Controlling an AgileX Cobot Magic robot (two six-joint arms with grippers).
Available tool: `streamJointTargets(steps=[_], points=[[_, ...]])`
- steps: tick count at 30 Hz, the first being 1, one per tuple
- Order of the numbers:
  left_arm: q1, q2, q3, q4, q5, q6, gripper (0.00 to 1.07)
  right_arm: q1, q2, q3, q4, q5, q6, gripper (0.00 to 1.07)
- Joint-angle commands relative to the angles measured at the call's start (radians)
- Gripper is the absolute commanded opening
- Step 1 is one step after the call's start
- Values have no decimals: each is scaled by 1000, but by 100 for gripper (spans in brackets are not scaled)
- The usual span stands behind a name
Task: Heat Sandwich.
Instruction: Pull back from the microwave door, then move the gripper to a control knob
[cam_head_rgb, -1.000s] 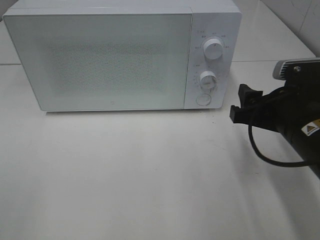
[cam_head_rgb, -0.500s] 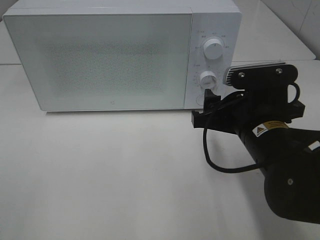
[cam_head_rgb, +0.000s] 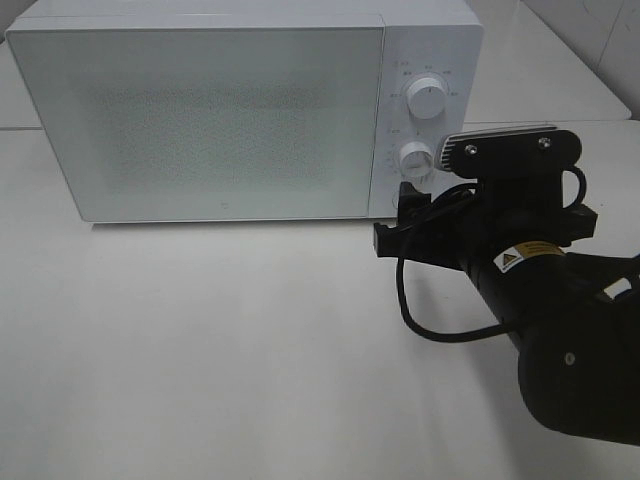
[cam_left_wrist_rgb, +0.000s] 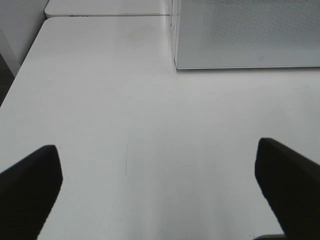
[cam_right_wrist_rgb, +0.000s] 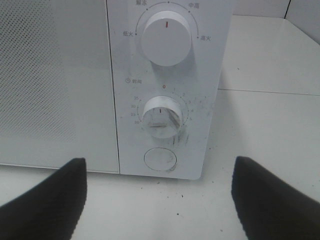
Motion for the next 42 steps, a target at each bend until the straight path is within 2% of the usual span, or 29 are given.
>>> streamJointTargets(steps=[1,16,29,42], points=[[4,-27,3,-7,-13,-7,104,-18,12,-23,-4,4,12,76],[4,-27,3,-7,-13,-7,104,-135,179,-192,-94,11,53,76],[4,-27,3,-7,-13,-7,104,-183,276,-314,-125,43,79,76],[4,-27,3,-7,-13,-7,104,-206,313,-365,-146,63,77,76]])
